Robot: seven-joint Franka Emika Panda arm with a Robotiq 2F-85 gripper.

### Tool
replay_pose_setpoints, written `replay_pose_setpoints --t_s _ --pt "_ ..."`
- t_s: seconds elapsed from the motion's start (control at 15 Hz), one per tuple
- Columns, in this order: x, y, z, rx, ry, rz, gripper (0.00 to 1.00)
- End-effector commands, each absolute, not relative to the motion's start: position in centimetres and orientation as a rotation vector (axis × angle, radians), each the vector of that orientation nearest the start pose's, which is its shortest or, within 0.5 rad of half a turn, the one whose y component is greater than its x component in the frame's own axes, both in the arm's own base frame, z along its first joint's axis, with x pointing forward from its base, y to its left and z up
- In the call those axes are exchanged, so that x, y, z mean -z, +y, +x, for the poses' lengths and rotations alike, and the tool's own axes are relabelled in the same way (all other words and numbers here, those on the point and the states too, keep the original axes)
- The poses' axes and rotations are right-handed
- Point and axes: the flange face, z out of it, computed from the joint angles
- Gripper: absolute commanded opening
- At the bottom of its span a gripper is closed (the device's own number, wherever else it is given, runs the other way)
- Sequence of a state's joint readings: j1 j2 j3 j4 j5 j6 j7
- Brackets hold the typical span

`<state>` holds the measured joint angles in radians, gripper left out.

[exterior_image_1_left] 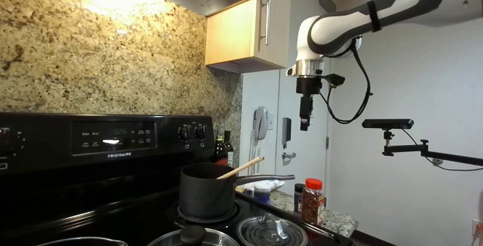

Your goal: Pick the cooking stick and put it on the bottle on the counter

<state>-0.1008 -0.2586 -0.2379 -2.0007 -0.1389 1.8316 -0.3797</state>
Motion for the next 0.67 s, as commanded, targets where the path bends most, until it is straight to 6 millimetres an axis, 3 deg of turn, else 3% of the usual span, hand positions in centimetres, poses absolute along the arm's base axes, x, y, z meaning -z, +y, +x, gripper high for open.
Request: replay_pose_setpoints --t_s 0.0,0.6 --pt "-57.7 -16.6 47.2 0.055 0.003 -3.228 1.00" --pt "-57.4 -8.4 51.9 -0.026 0.241 -3.242 1.00"
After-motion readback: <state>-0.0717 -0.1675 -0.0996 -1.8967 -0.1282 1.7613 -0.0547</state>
